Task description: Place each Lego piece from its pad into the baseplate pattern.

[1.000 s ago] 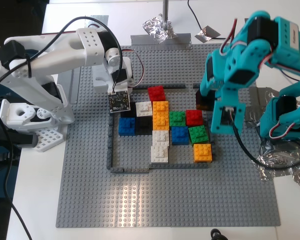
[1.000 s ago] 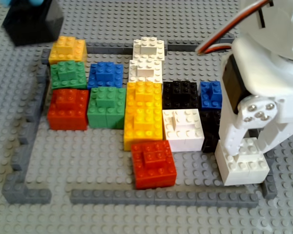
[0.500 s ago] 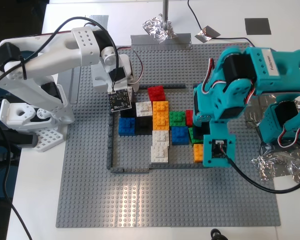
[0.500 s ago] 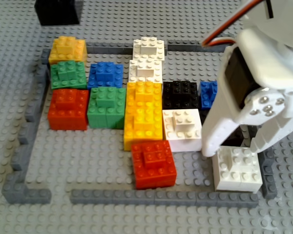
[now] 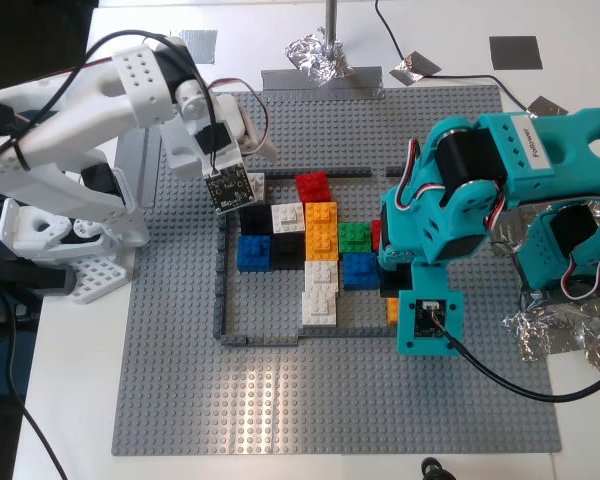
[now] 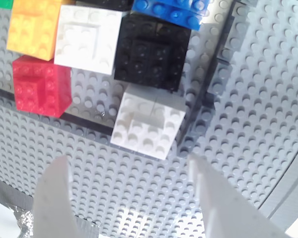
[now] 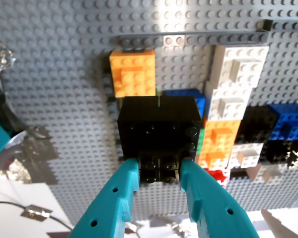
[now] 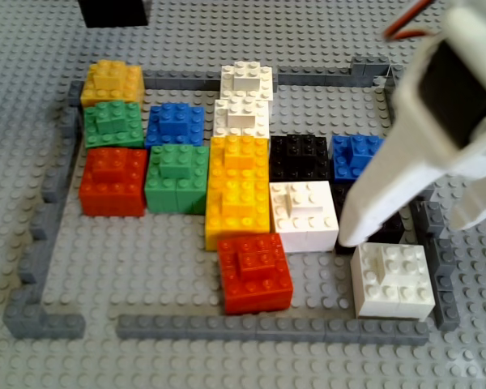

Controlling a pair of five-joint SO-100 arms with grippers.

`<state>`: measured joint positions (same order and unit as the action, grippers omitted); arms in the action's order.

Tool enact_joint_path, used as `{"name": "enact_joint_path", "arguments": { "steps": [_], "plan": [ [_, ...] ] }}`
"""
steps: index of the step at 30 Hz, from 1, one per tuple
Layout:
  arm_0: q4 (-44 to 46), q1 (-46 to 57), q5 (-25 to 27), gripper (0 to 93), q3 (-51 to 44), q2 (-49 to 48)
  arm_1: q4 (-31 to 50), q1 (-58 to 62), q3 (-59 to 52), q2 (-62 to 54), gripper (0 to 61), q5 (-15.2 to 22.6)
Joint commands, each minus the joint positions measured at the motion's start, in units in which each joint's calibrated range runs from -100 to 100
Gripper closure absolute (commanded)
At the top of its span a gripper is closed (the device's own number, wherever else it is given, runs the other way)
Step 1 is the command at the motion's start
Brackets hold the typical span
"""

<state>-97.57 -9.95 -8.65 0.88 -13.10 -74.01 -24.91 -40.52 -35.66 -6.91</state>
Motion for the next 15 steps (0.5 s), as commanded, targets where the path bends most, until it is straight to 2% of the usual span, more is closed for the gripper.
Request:
{"name": "enact_joint_path", "arguments": {
  "steps": [1,2,3,5,9,11,14,15],
  "plan": [
    [1.1,0.0,-0.6,92.7,-2.4,1.8,-7.2,-2.0,6.5,-3.9,37.2,1.8],
    [1.1,-0.2,-0.7,92.7,-2.6,2.3,-8.9,-2.3,7.5,-3.7,39.7,2.1],
    [1.5,-0.6,-1.6,92.7,-2.8,3.2,-12.0,-2.9,9.9,-3.1,52.6,2.3],
    [2.4,-1.0,-2.2,92.7,-2.8,4.6,-15.4,-4.0,12.8,-2.2,60.6,2.8],
    [4.0,-0.9,-2.1,92.7,-2.9,6.5,-20.5,-5.3,18.8,0.4,61.2,2.5],
    [4.6,-0.7,-2.0,92.7,-2.8,8.0,-23.5,-7.8,25.6,3.1,61.2,3.0],
    [4.8,-0.7,-2.0,92.7,-3.0,9.8,-24.2,-10.4,30.0,5.0,61.2,3.3],
    [5.8,-0.7,-2.0,92.7,-2.9,10.7,-22.2,-12.2,30.7,4.9,61.2,3.5]
  ]
}}
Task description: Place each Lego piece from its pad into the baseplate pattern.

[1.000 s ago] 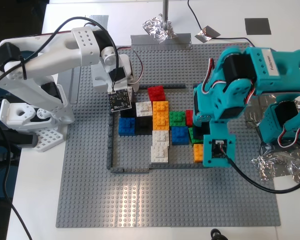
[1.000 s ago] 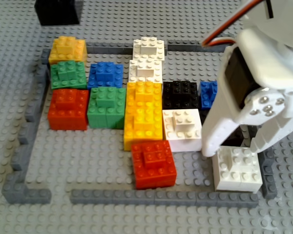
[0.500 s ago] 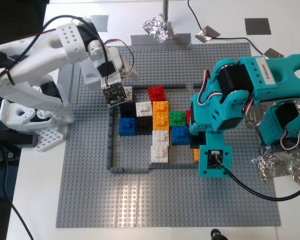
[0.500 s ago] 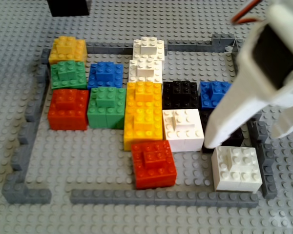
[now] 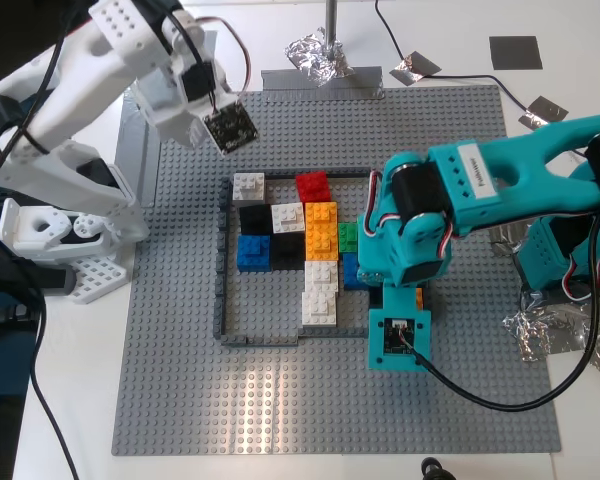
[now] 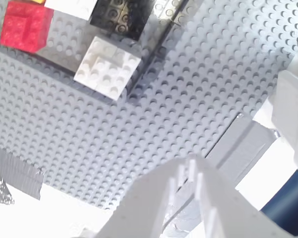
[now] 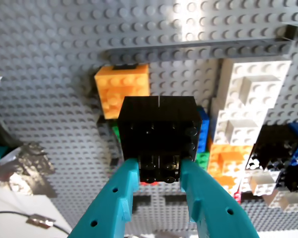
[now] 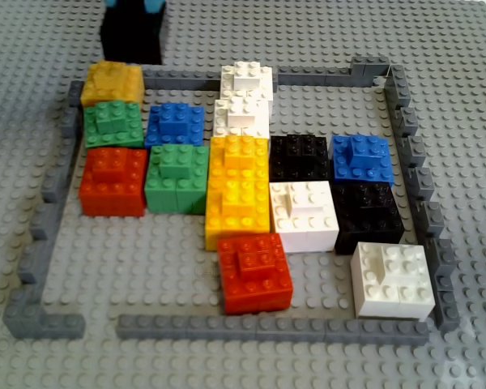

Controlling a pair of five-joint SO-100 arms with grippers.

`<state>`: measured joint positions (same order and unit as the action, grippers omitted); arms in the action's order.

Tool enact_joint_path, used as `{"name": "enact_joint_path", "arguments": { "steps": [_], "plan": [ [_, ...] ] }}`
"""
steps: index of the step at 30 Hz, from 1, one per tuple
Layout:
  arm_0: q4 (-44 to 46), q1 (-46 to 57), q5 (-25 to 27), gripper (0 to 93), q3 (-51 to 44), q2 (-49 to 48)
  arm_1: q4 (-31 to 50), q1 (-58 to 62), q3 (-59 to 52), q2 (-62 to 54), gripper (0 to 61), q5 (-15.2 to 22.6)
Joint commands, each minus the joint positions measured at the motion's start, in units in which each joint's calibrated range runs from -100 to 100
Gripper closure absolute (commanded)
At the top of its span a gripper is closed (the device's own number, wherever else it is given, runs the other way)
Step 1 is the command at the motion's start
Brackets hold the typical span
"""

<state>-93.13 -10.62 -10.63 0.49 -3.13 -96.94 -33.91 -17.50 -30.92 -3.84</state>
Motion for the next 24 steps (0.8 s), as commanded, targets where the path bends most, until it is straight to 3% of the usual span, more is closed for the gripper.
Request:
{"name": "enact_joint_path", "arguments": {
  "steps": [1,5,6,10,14,17,22,24],
  "plan": [
    [1.7,0.1,0.0,92.7,-2.5,1.7,2.8,-5.7,7.3,0.0,61.2,0.1],
    [2.9,0.0,0.0,92.7,-2.5,3.2,3.4,-13.1,10.3,4.4,61.2,-2.4],
    [4.2,0.0,0.0,92.7,-2.6,4.8,7.7,-20.5,8.6,4.7,61.2,-2.7],
    [4.4,0.0,0.0,92.7,-3.2,6.1,8.2,-27.7,8.8,5.3,61.2,-2.4],
    [4.4,-0.1,0.0,92.7,-7.4,9.6,9.9,-35.3,8.4,5.9,61.2,-0.9],
    [4.3,-0.1,0.0,92.7,-10.2,12.1,13.7,-36.3,5.9,3.1,61.2,3.3],
    [4.3,-0.1,0.0,92.7,-11.6,14.2,22.6,-39.1,0.7,-1.4,61.2,3.6],
    [4.3,-0.1,0.0,92.7,-13.3,16.2,20.9,-40.6,4.9,5.1,61.2,4.0]
  ]
}}
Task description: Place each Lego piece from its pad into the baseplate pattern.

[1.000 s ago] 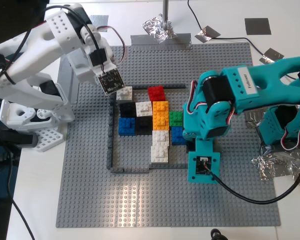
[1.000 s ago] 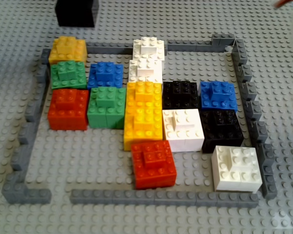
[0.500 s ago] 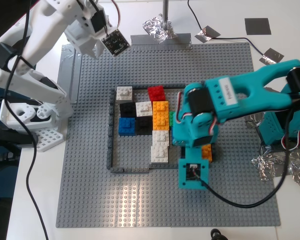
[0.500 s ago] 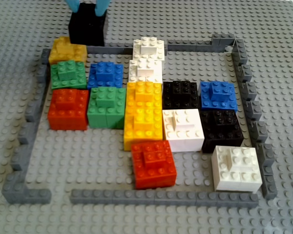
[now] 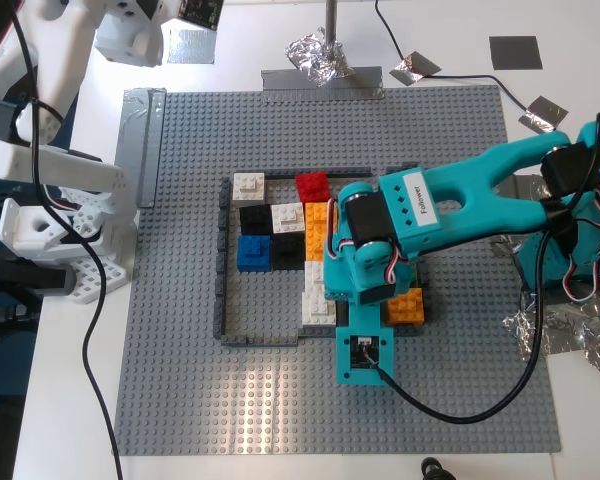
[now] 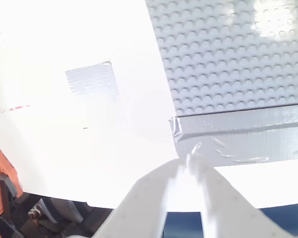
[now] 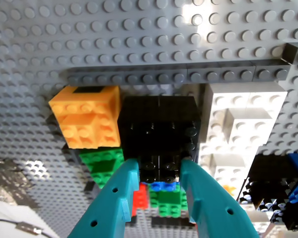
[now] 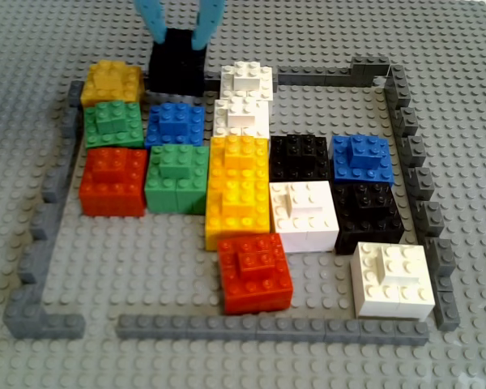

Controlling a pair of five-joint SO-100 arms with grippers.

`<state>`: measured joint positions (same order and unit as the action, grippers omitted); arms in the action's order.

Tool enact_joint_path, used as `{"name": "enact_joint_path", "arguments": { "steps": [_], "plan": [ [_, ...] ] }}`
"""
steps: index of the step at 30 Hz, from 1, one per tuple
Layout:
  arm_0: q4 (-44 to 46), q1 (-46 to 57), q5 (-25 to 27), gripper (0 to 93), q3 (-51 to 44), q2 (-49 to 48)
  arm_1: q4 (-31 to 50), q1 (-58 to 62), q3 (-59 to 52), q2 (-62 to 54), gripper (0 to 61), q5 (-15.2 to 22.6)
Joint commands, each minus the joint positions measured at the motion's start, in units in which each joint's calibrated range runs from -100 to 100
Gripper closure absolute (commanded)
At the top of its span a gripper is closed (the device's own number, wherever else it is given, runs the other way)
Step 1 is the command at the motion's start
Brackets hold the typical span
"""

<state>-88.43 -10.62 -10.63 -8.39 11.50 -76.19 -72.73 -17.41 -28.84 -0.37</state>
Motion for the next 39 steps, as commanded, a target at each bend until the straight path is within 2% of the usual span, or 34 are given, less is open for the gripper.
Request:
{"name": "enact_joint_path", "arguments": {
  "steps": [1,4,6,13,35,37,39],
  "plan": [
    [-0.4,-0.1,0.0,92.7,-4.8,2.1,-1.4,-2.1,7.2,5.5,61.2,0.7],
    [-0.5,0.0,0.0,92.7,-6.2,4.1,-6.6,-3.6,16.9,15.2,61.2,0.8],
    [-0.4,0.1,0.0,92.7,-6.2,4.5,-7.5,-4.0,19.1,18.3,61.2,1.3],
    [-0.3,1.9,0.0,92.7,-6.5,5.6,-5.3,-5.6,27.4,27.2,61.2,2.2],
    [-0.5,1.7,0.0,92.7,-6.5,5.2,-3.0,-8.6,26.3,28.1,61.2,1.4],
    [-0.8,1.7,0.0,87.7,-5.7,5.1,-2.7,-8.5,25.8,28.0,61.2,1.5],
    [-1.7,1.7,-0.1,77.9,-5.7,5.1,-2.7,-8.2,24.9,27.7,61.2,1.5]
  ]
}}
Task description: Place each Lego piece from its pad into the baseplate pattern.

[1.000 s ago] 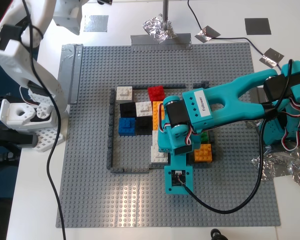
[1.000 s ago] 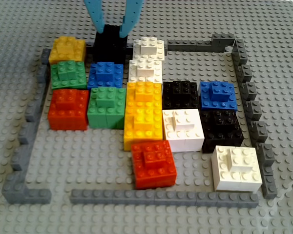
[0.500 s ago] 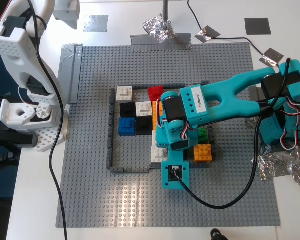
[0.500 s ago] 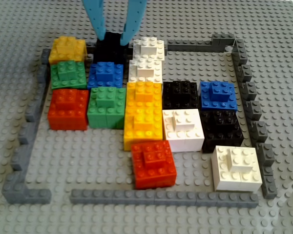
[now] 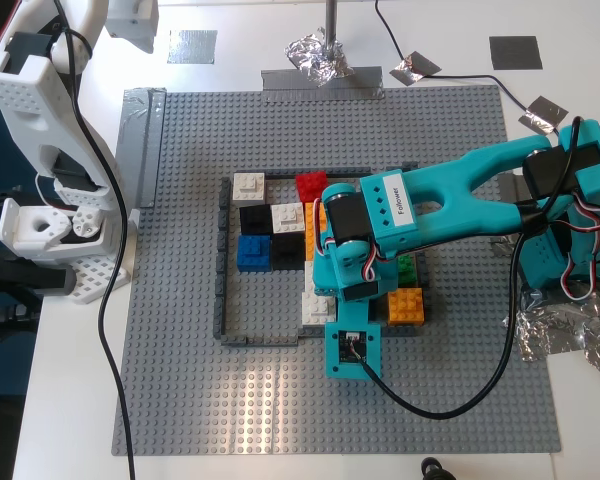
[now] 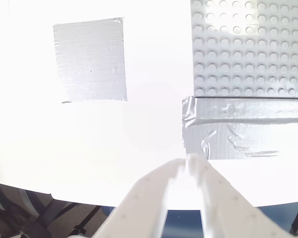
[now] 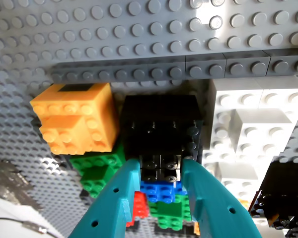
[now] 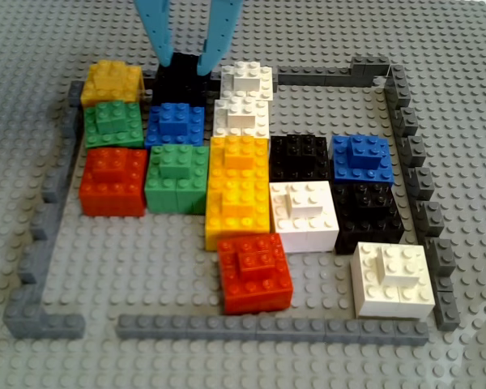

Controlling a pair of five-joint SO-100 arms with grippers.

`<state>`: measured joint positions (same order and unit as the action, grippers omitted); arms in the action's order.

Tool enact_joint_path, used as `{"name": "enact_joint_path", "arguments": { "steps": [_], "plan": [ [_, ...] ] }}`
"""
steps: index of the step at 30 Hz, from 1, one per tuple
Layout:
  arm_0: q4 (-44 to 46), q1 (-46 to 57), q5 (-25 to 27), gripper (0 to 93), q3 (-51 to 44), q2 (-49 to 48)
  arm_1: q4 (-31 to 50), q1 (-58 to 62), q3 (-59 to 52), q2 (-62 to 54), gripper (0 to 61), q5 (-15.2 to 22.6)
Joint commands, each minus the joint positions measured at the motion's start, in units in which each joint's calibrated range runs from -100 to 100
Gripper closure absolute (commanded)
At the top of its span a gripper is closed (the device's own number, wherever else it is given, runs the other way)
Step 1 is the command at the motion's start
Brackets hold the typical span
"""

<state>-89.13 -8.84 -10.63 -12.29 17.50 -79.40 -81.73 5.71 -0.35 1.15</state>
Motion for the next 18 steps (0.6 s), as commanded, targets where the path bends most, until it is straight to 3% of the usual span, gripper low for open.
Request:
{"name": "enact_joint_path", "arguments": {
  "steps": [1,11,18],
  "plan": [
    [-0.8,0.0,-0.1,78.1,-1.8,-0.9,0.3,0.9,1.7,-0.9,61.2,-0.1],
    [-0.8,0.6,-0.1,78.0,-2.6,-1.4,-8.4,2.5,6.2,-1.5,61.2,-1.5],
    [-0.9,6.0,0.0,78.1,-1.7,-9.9,-7.8,2.2,3.2,-4.8,61.2,-2.3]
  ]
}}
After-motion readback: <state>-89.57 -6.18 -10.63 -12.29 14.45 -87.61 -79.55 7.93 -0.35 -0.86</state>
